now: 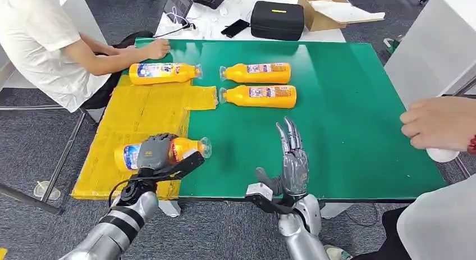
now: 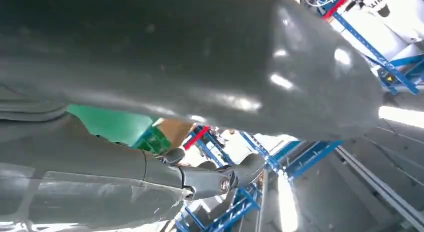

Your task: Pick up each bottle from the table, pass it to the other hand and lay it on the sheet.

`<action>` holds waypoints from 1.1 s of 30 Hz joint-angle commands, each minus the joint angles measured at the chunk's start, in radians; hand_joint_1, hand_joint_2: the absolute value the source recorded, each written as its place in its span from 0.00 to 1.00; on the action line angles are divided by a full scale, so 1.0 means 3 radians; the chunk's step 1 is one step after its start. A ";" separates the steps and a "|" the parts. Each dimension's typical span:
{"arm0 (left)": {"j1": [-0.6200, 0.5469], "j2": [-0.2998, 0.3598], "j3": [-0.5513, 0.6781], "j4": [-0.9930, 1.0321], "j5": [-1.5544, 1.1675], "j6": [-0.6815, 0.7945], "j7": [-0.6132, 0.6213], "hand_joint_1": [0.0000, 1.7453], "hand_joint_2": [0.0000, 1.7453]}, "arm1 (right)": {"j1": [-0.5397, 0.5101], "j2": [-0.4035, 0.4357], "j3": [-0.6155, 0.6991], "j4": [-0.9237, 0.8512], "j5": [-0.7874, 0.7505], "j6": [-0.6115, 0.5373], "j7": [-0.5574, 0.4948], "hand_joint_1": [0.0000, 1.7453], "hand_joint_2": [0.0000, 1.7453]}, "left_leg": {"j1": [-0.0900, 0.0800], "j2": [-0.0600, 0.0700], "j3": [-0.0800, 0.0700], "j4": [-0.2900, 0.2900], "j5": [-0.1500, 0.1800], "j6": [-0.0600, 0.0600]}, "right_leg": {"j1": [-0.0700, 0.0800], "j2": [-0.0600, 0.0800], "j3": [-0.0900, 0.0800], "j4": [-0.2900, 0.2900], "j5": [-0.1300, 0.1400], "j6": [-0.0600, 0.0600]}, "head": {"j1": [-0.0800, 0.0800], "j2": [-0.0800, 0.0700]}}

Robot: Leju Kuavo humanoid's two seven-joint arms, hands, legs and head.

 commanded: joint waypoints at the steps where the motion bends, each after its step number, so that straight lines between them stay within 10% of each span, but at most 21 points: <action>1: -0.0225 -0.0024 -0.0114 0.0494 0.0011 -0.0173 -0.0064 0.78 1.00 | -0.0183 -0.0129 0.0160 0.0350 -0.0103 0.0001 -0.0001 0.00 0.00 | 0.0001 0.0006 0.0014 -0.0002 -0.0005 0.0002 | 0.0003 0.0001 0.0014 -0.0003 -0.0002 -0.0004 | 0.0000 0.0000; 2: -0.0233 -0.0028 -0.0111 0.0521 0.0036 -0.0255 -0.0098 0.81 1.00 | -0.0191 -0.0138 0.0187 0.0365 -0.0139 0.0001 -0.0001 0.00 0.00 | 0.0001 0.0008 0.0017 -0.0002 -0.0006 0.0002 | 0.0003 0.0003 0.0015 -0.0004 -0.0003 -0.0005 | 0.0001 0.0000; 4: -0.0236 -0.0017 -0.0118 0.0548 0.0053 -0.0343 -0.0146 0.33 1.00 | -0.0206 -0.0161 0.0243 0.0401 -0.0189 0.0001 -0.0001 0.00 0.00 | 0.0001 0.0004 0.0017 -0.0002 -0.0005 0.0002 | 0.0003 0.0000 0.0016 -0.0003 -0.0003 -0.0005 | 0.0001 0.0000; 13: -0.0266 0.0045 -0.0063 0.0600 0.0276 -0.0785 -0.0493 0.02 1.00 | -0.0266 -0.0218 0.0370 0.0494 -0.0452 0.0001 -0.0001 0.00 0.00 | 0.0001 0.0012 0.0024 -0.0002 -0.0008 0.0003 | 0.0004 0.0008 0.0023 -0.0005 -0.0003 -0.0006 | 0.0000 0.0000; 33: -0.0171 0.0041 0.0087 0.0444 0.0701 -0.1062 -0.0917 0.00 1.00 | -0.0268 -0.0227 0.0381 0.0533 -0.0455 0.0001 -0.0001 0.00 0.00 | 0.0000 0.0010 0.0024 -0.0003 -0.0007 0.0002 | 0.0002 0.0008 0.0024 -0.0005 -0.0002 -0.0004 | 0.0000 0.0000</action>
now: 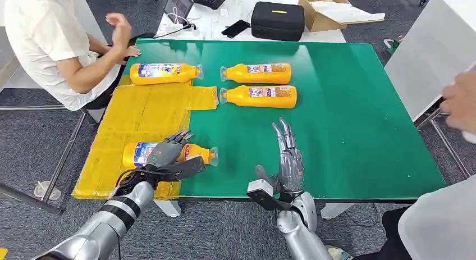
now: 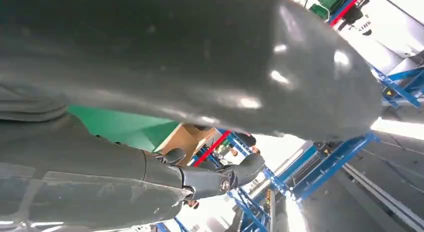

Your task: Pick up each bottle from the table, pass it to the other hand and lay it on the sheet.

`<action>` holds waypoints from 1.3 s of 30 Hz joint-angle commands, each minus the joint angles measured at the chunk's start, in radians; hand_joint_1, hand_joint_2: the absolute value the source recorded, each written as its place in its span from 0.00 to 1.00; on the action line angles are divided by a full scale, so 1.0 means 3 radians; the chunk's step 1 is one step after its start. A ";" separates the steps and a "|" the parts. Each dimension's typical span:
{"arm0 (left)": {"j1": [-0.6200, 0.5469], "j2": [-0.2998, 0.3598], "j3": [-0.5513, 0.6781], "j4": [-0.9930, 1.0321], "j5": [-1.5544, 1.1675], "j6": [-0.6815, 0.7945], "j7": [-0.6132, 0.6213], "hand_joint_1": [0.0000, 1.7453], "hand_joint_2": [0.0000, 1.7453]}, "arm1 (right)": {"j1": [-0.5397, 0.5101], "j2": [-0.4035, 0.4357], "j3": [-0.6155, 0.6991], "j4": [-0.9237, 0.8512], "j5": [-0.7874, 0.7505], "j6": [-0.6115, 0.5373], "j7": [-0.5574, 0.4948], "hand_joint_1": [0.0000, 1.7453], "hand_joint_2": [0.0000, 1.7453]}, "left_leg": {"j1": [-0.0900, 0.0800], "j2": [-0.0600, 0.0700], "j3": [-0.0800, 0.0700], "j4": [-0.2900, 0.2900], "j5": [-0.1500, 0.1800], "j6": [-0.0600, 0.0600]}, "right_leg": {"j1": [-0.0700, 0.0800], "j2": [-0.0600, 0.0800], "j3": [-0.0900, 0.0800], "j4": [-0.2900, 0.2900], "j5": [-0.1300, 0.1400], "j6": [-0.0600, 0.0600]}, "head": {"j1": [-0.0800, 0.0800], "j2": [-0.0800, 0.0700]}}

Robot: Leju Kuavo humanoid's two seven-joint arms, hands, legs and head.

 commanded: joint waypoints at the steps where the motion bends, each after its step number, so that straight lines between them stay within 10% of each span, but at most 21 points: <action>1: 0.0104 -0.0015 0.0150 0.0010 0.0258 0.0071 -0.0236 0.00 1.00 | -0.0105 -0.0058 0.0053 0.0189 0.0008 0.0001 -0.0003 0.00 0.00 | 0.0000 0.0014 0.0019 -0.0003 -0.0008 0.0002 | 0.0002 0.0009 0.0016 -0.0005 -0.0004 -0.0007 | 0.0000 0.0000; 8: 0.0668 -0.0367 0.0578 -0.1329 0.1672 -0.0588 -0.0569 0.00 1.00 | -0.0005 -0.0046 -0.0063 0.0073 0.0050 0.0001 -0.0003 0.00 0.00 | 0.0001 -0.0003 0.0006 0.0004 -0.0007 0.0004 | 0.0003 -0.0008 0.0006 0.0000 -0.0007 -0.0004 | -0.0001 0.0000; 20: 0.1086 -0.0189 -0.0093 -0.2565 0.1885 -0.0035 -0.0507 0.00 1.00 | 0.0076 -0.0013 -0.0229 -0.0002 0.0198 0.0001 -0.0003 0.00 0.00 | 0.0000 0.0006 0.0005 0.0003 -0.0012 0.0001 | 0.0003 -0.0002 0.0001 0.0002 -0.0009 -0.0009 | -0.0001 0.0000; 25: 0.1287 -0.0220 -0.0256 -0.2866 0.2501 -0.0211 -0.0264 0.00 1.00 | -0.0335 -0.0137 -0.0560 0.1111 0.1192 0.0001 0.0166 0.00 0.00 | 0.0001 0.0008 0.0012 -0.0003 -0.0012 0.0003 | 0.0003 0.0000 0.0009 -0.0006 -0.0007 -0.0007 | 0.0000 0.0000; 26: 0.1342 -0.0295 -0.0232 -0.2839 0.2755 -0.0272 -0.0094 0.00 1.00 | -0.0356 -0.0148 -0.0660 0.1116 0.1133 0.0001 0.0141 0.00 1.00 | 0.0000 0.0009 0.0004 -0.0004 -0.0006 0.0002 | 0.0001 0.0003 0.0000 -0.0008 -0.0002 -0.0002 | 0.0000 0.0000; 39: 0.1211 -0.0328 -0.0632 -0.2526 0.3156 0.0088 0.0240 0.00 1.00 | -0.0589 -0.0413 -0.0852 0.0997 0.1759 0.0001 0.0645 0.00 1.00 | -0.0005 -0.0008 0.0002 -0.0001 -0.0008 0.0004 | -0.0002 -0.0005 0.0003 -0.0002 -0.0007 -0.0004 | -0.0001 0.0000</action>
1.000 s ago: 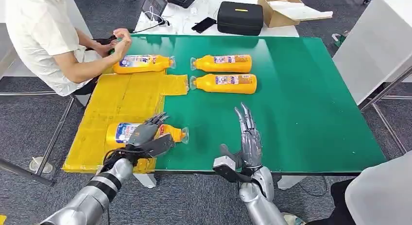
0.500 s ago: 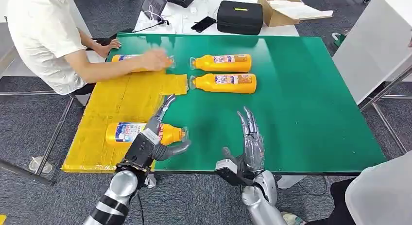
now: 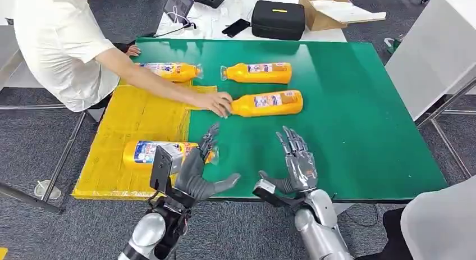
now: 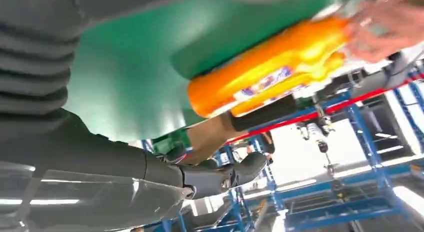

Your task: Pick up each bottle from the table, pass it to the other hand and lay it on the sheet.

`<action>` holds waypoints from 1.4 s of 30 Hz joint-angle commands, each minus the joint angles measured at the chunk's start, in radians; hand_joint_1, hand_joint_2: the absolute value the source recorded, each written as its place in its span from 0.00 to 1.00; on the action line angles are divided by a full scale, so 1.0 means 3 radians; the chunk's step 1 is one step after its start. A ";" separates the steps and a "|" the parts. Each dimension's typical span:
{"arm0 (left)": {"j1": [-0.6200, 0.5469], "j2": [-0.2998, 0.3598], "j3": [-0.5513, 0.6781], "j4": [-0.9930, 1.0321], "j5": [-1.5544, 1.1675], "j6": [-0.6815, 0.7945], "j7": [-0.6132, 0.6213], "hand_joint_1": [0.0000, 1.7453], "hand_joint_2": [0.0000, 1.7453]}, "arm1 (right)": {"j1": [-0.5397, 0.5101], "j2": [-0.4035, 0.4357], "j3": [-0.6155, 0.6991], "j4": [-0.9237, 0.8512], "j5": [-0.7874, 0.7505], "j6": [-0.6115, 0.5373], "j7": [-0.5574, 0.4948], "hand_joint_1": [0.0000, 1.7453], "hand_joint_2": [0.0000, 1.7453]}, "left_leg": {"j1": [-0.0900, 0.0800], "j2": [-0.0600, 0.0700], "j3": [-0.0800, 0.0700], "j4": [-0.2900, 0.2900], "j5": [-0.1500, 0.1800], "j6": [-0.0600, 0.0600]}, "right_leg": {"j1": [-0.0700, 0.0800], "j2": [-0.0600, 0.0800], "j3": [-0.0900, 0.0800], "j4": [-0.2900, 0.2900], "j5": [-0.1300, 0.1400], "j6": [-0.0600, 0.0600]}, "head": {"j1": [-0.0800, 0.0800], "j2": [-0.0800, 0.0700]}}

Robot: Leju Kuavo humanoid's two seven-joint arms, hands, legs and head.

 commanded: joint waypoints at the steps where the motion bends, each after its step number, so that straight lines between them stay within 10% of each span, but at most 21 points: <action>1: -0.0144 0.0120 -0.0280 0.0168 0.0021 0.0187 -0.0004 0.00 1.00 | -0.0353 -0.0244 -0.0087 0.0390 0.0200 0.0001 0.0294 0.00 1.00 | -0.0001 0.0002 0.0009 -0.0002 -0.0002 0.0001 | 0.0000 -0.0002 0.0008 0.0000 -0.0003 -0.0005 | -0.0001 0.0000; 42: -0.0345 0.0033 -0.0414 0.0445 0.0042 0.0346 0.0013 0.00 1.00 | -0.1037 -0.0466 0.0556 0.1690 -0.0020 0.0305 0.0916 0.00 1.00 | 0.0001 0.0011 0.0017 -0.0001 -0.0006 0.0001 | 0.0003 0.0004 0.0016 -0.0001 -0.0004 -0.0006 | -0.0001 0.0000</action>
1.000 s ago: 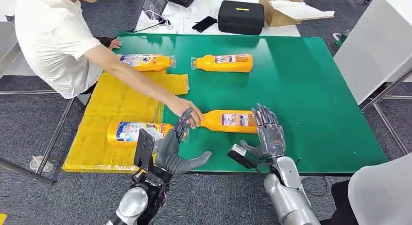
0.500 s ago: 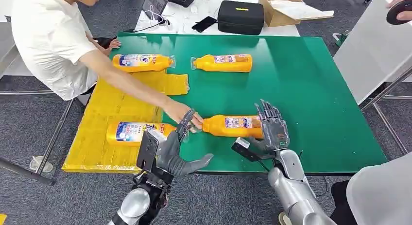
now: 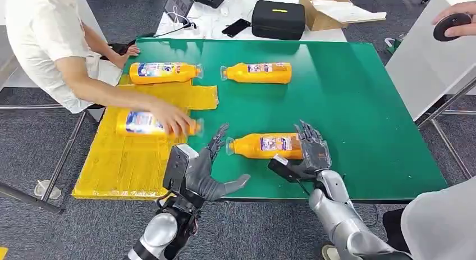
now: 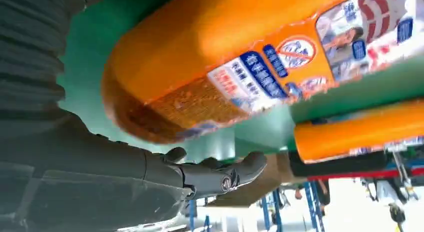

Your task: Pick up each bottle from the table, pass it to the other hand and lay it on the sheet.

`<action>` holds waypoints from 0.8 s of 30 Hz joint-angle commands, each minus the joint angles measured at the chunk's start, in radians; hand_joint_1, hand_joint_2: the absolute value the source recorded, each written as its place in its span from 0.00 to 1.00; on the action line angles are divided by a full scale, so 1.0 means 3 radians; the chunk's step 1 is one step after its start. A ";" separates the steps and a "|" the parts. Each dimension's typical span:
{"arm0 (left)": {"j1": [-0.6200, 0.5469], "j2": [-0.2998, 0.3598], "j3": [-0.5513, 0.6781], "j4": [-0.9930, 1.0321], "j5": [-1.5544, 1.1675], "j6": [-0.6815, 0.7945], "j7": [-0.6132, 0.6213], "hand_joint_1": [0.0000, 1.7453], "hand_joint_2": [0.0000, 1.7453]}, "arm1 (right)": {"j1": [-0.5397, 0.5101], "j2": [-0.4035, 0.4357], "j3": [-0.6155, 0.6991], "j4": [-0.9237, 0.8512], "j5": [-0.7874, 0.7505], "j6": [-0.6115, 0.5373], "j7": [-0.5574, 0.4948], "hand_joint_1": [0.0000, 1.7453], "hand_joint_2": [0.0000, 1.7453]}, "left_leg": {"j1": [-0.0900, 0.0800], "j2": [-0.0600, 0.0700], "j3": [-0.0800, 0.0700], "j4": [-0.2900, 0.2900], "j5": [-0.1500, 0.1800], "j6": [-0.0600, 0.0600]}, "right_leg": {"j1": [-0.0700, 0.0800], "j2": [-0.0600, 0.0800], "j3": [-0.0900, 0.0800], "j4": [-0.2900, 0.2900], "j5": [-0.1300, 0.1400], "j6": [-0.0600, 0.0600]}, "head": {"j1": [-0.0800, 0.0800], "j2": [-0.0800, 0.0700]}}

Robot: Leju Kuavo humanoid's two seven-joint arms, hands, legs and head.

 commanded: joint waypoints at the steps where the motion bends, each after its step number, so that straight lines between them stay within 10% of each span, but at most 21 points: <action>1: -0.0184 0.0037 -0.0124 0.0254 0.0022 -0.0011 0.0018 0.00 1.00 | -0.0243 0.0010 0.0188 0.0467 0.0119 0.0113 0.0132 0.00 1.00 | 0.0000 0.0011 0.0022 0.0000 -0.0010 0.0002 | 0.0002 0.0005 0.0020 -0.0001 -0.0007 -0.0008 | 0.0000 0.0000; 15: -0.0228 0.0021 -0.0160 0.0252 0.0077 -0.0029 0.0022 0.00 1.00 | -0.0396 -0.0081 0.0348 0.0605 0.0316 0.0555 0.0415 0.00 1.00 | 0.0000 0.0006 0.0017 -0.0002 -0.0002 0.0001 | 0.0002 -0.0003 0.0015 -0.0002 -0.0001 -0.0004 | 0.0000 0.0000; 16: -0.0233 0.0021 -0.0164 0.0257 0.0080 -0.0031 0.0023 0.00 1.00 | -0.0412 -0.0094 0.0415 0.0633 0.0397 0.0645 0.0491 0.12 1.00 | 0.0000 0.0009 0.0026 -0.0002 -0.0005 0.0002 | 0.0003 -0.0003 0.0023 -0.0004 -0.0004 -0.0006 | 0.0000 0.0000; 17: -0.0235 0.0020 -0.0165 0.0260 0.0085 -0.0033 0.0024 0.00 1.00 | -0.0420 -0.0100 0.0431 0.0643 0.0414 0.0710 0.0518 0.76 1.00 | 0.0000 0.0007 0.0022 -0.0001 -0.0003 0.0001 | 0.0002 -0.0004 0.0018 -0.0002 -0.0002 -0.0004 | 0.0000 0.0000; 18: -0.0242 0.0015 -0.0166 0.0267 0.0097 -0.0038 0.0028 0.00 1.00 | -0.0432 -0.0122 0.0462 0.0653 0.0445 0.0826 0.0559 0.98 1.00 | 0.0000 0.0006 0.0019 -0.0001 -0.0001 0.0001 | 0.0001 -0.0004 0.0016 -0.0001 -0.0001 -0.0003 | 0.0000 0.0000; 24: -0.0254 0.0009 -0.0178 0.0276 0.0123 -0.0066 0.0035 0.00 1.00 | -0.0445 -0.0184 0.0497 0.0722 0.0447 0.1262 0.0636 1.00 1.00 | 0.0001 0.0005 0.0025 -0.0002 -0.0001 0.0001 | 0.0002 -0.0007 0.0022 -0.0004 -0.0001 -0.0003 | 0.0000 0.0000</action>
